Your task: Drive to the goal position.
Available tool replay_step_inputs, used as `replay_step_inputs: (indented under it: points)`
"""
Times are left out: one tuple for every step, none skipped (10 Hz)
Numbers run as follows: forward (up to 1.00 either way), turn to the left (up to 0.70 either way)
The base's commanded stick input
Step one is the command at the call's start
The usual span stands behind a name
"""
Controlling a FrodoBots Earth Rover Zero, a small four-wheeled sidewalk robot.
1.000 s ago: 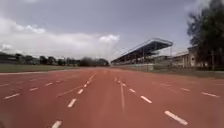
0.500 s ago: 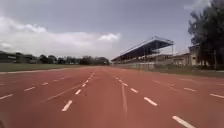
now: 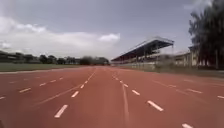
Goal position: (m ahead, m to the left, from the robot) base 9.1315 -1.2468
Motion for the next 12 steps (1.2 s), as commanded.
replay_step_inputs:
  points:
    - [0.45, 0.0]
    - [0.45, 0.0]
    - [0.45, 0.0]
    - [0.45, 0.0]
    - [0.45, 0.0]
    - [0.45, 0.0]
    - [0.45, 0.0]
    - [0.45, 0.0]
    - [0.45, 0.0]
    - [0.45, 0.0]
    - [0.45, 0.0]
    - [0.45, 0.0]
